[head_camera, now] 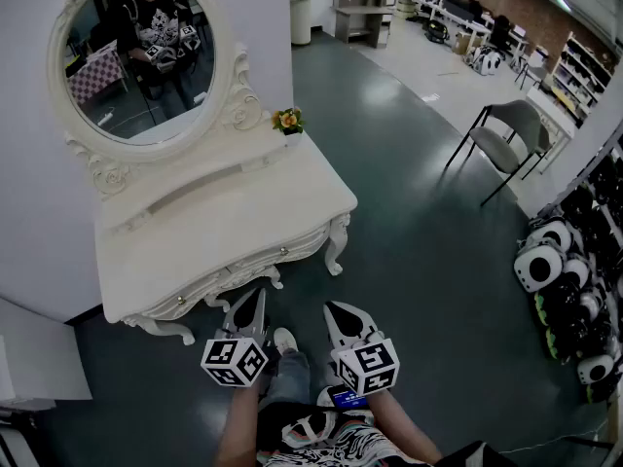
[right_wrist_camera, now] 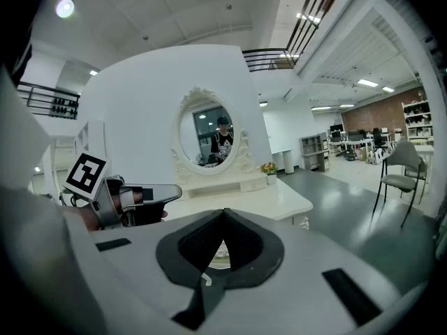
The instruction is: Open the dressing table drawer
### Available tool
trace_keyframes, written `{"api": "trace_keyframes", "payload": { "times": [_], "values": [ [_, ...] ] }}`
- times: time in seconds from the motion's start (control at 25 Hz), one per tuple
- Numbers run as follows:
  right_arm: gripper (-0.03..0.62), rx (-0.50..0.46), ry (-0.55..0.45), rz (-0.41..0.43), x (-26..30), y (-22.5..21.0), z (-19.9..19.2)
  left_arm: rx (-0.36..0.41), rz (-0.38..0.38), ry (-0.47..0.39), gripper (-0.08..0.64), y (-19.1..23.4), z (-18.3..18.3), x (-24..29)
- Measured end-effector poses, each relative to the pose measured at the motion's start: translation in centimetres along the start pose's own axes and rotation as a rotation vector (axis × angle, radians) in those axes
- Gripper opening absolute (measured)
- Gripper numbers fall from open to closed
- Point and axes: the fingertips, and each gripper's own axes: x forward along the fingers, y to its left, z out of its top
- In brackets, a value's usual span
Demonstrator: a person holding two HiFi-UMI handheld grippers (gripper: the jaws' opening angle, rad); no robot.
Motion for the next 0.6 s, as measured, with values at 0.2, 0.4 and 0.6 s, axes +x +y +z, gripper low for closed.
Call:
{"api": "trace_keyframes", "payload": {
  "times": [0.2,0.4,0.6],
  "values": [
    [0.000,-0.017,0.004,-0.005,-3.3,1.2,-0.6,0.025,-0.023,0.027,0.002,-3.1,-1.3,-3.3],
    [0.002,-0.036,-0.015,-0.006,-4.3,1.1,-0.1,0.060,-0.014,0.016,0.002,-3.9,-0.7,-4.2],
    [0.005,-0.005,-0.019,-0.027,-3.1,-0.4,0.1,0.146,0.020,0.029,0.064,-3.1,-0.9,-3.7]
  ]
}}
